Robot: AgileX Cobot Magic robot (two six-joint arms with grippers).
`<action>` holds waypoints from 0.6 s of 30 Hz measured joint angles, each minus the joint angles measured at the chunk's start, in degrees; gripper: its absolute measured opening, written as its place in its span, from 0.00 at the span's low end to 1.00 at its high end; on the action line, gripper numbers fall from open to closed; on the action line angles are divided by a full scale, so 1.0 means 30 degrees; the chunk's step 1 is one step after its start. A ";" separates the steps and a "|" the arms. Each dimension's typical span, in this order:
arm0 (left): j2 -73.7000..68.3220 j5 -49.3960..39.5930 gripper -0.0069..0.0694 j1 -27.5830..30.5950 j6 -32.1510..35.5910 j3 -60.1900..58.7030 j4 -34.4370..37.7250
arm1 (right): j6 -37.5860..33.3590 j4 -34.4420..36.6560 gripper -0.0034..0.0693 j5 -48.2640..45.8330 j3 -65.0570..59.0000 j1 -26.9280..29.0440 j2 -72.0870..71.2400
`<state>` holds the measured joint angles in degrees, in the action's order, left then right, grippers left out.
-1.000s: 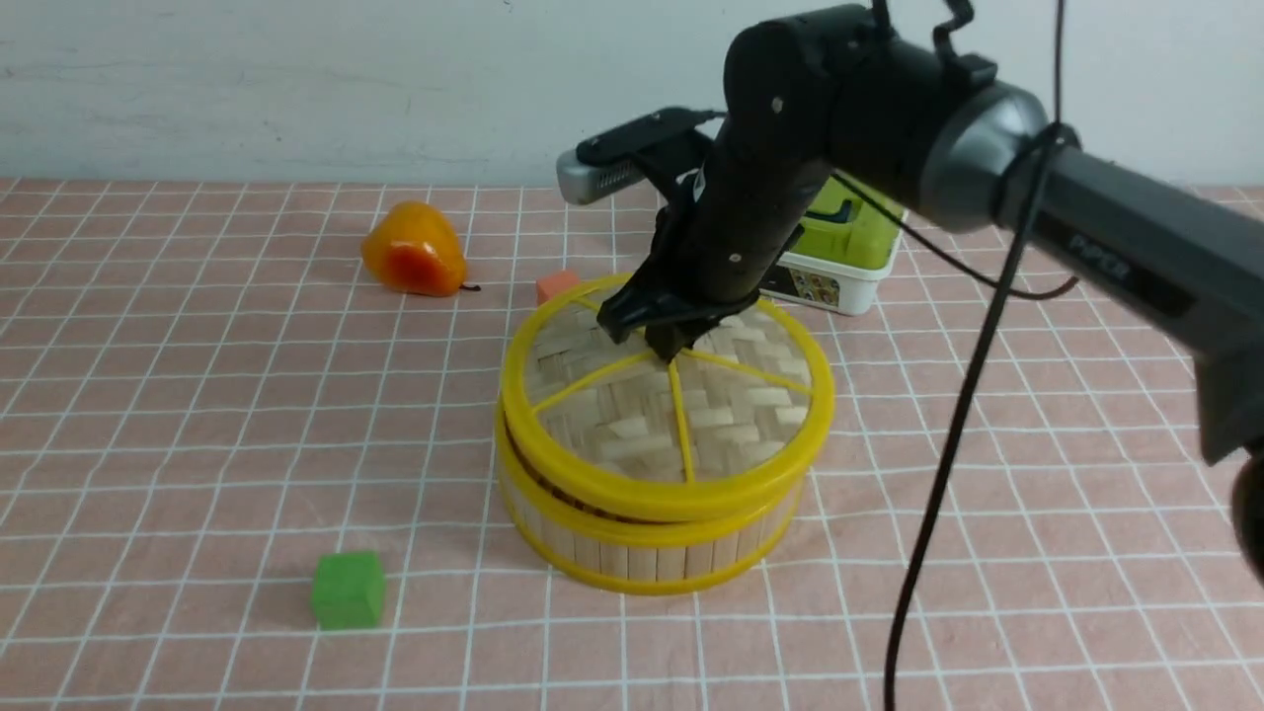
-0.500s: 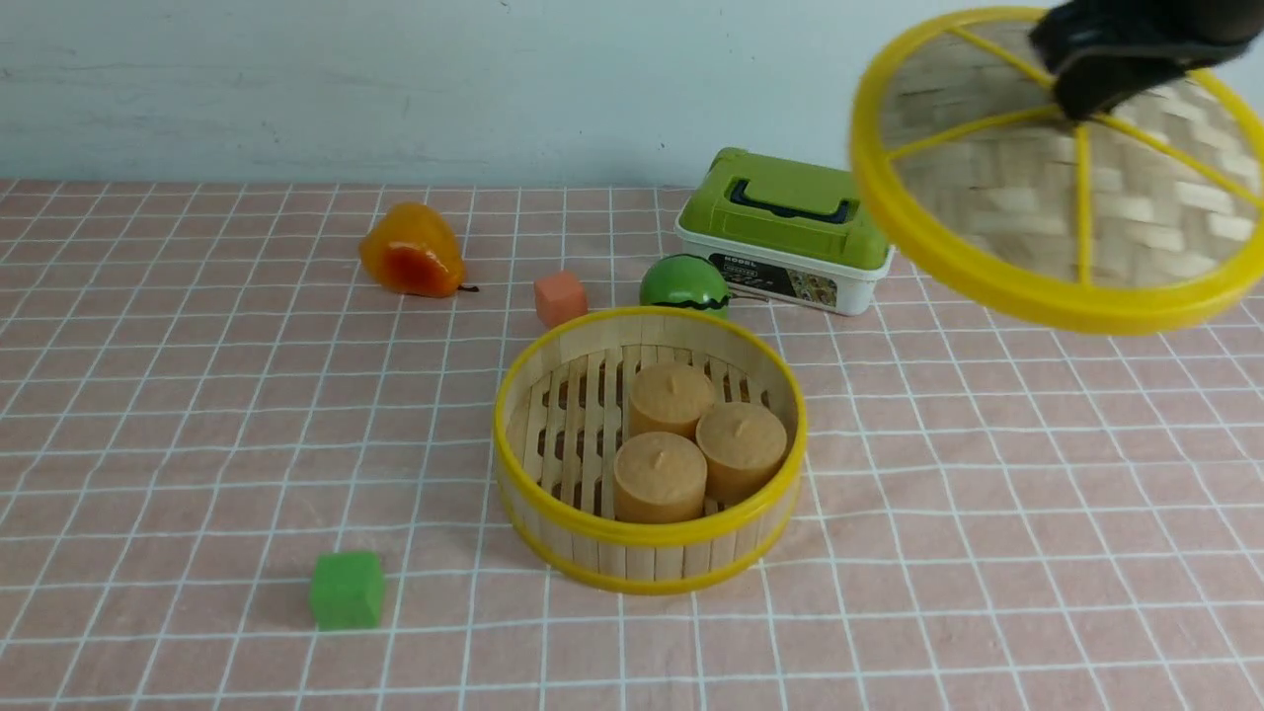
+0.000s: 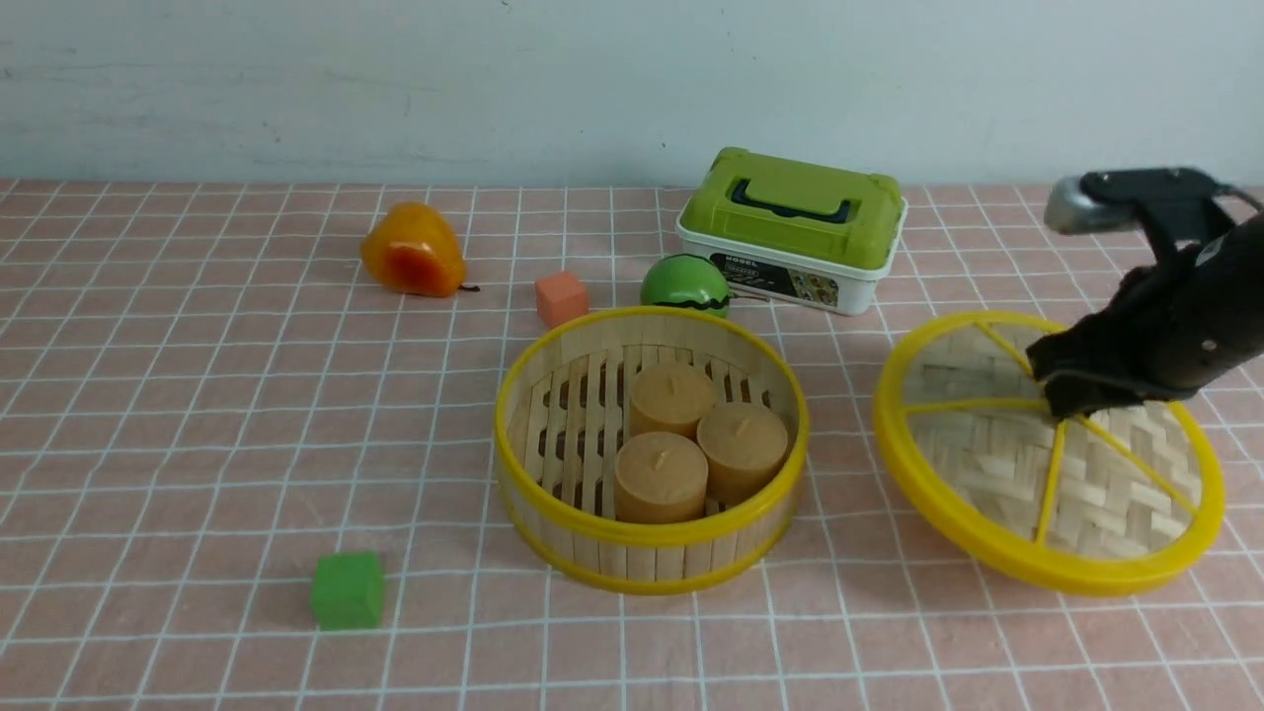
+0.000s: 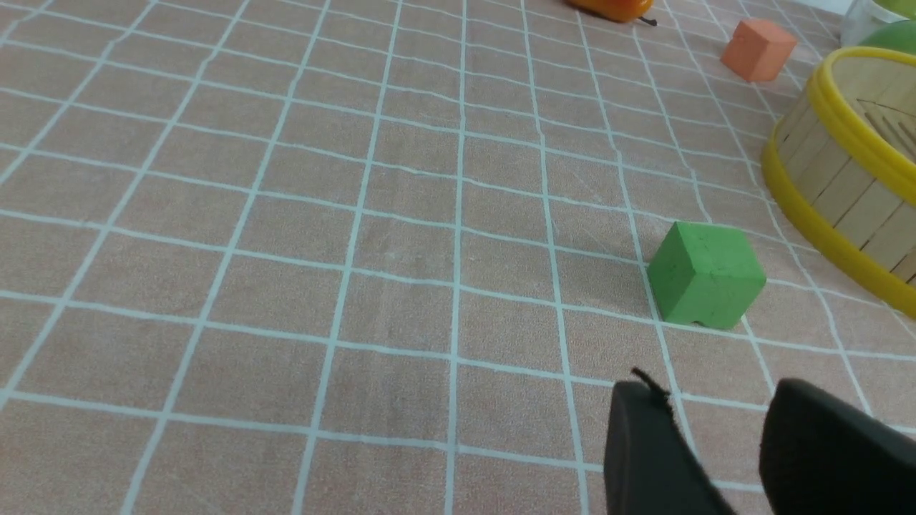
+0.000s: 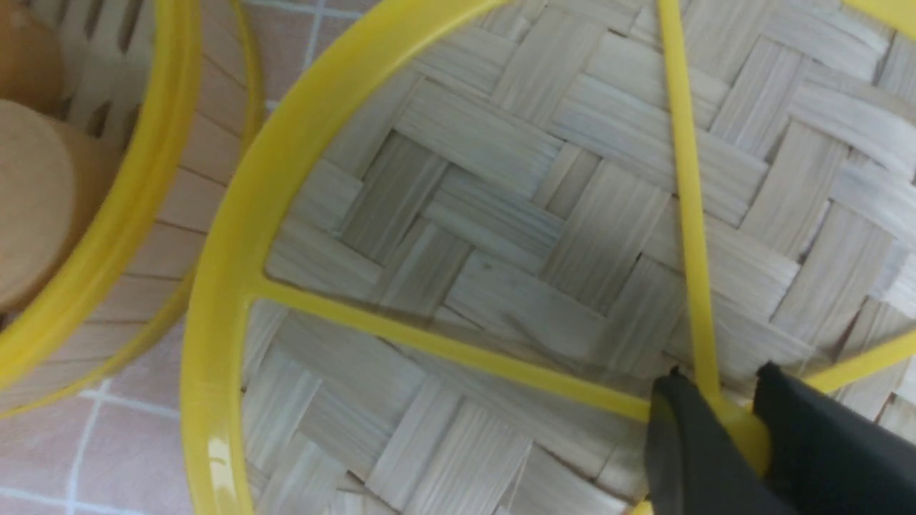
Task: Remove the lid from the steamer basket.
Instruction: Use the right arm to place the steamer lid on the table
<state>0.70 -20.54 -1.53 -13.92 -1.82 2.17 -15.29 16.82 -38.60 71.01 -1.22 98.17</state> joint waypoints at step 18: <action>0.0000 -0.0021 0.40 0.0000 0.0000 0.0000 0.0000 | -0.0235 0.0910 0.58 -0.0585 0.0803 0.0000 0.0425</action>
<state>0.70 -20.60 -1.53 -13.92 -1.82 2.17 -15.99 19.54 -40.36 73.42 -1.22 99.44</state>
